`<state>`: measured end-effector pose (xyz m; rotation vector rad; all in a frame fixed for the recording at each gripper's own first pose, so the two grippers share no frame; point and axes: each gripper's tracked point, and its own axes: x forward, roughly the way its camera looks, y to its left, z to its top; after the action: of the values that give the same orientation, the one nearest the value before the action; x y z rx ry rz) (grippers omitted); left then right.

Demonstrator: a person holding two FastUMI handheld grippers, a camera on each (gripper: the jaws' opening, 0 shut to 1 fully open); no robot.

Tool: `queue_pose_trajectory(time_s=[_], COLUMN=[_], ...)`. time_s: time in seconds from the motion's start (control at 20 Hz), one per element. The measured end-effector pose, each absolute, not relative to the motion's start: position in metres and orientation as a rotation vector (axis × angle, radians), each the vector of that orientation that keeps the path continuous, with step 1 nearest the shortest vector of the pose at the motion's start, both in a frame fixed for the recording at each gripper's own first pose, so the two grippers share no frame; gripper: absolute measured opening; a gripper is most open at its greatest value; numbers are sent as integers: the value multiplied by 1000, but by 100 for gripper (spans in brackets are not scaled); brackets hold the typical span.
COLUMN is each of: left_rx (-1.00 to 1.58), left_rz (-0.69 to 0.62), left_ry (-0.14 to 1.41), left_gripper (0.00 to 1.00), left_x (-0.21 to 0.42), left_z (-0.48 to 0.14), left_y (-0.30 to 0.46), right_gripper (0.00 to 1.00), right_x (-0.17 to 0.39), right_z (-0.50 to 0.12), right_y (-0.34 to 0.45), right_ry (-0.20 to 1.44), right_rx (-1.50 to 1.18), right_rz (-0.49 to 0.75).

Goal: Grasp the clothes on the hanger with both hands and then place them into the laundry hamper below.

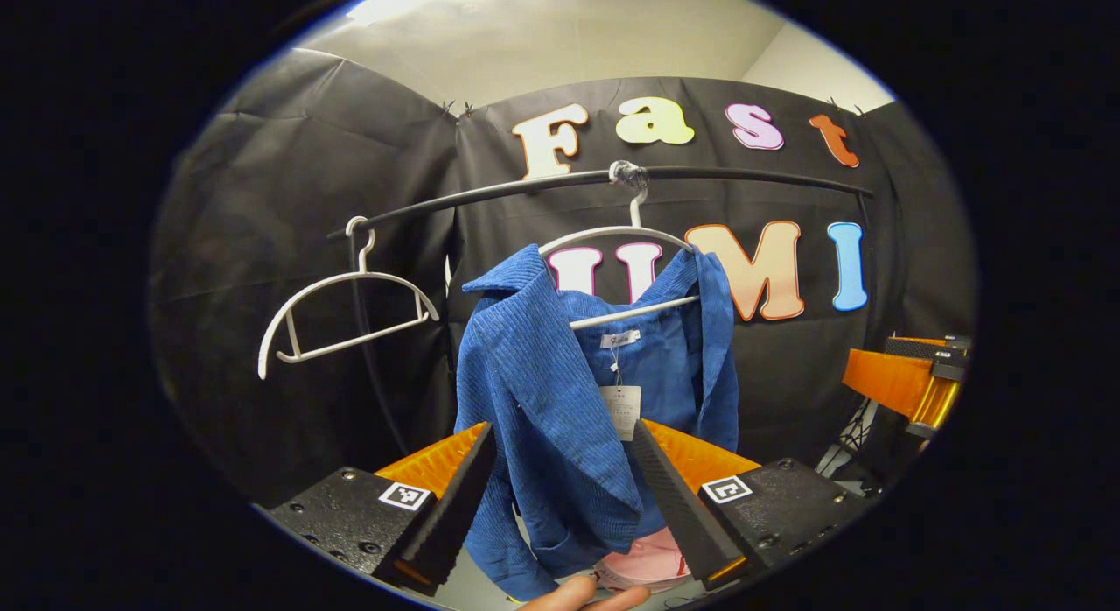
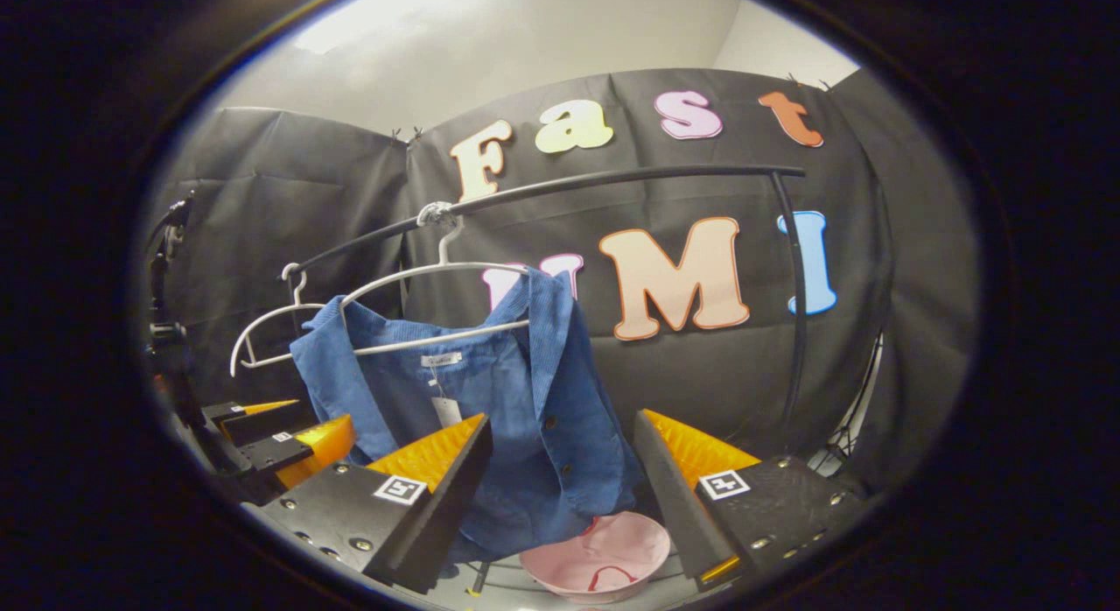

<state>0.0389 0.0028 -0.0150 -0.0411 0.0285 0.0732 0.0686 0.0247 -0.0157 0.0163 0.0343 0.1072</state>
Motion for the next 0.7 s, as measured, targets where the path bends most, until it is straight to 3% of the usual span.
queue_pose_trajectory(time_s=[0.5,0.55,0.6,0.65,0.7], left_rx=[-30,-29,-26,-25,-19], left_rz=[166,181,203,226,244], left_ry=[31,31,33,36,42], left_gripper=[100,96,100,96,100], left_x=[81,85,87,92,96], left_z=[-16,-17,-18,-20,-22], left_y=[11,14,18,22,24], right_gripper=[96,98,98,96,97], right_x=[132,138,145,154,162], right_z=[-31,-31,-30,-31,-32], right_y=[50,52,55,55,57], right_ry=[79,76,74,83,103], right_rx=[-29,-34,-39,-36,-12], right_rz=[199,211,221,226,232])
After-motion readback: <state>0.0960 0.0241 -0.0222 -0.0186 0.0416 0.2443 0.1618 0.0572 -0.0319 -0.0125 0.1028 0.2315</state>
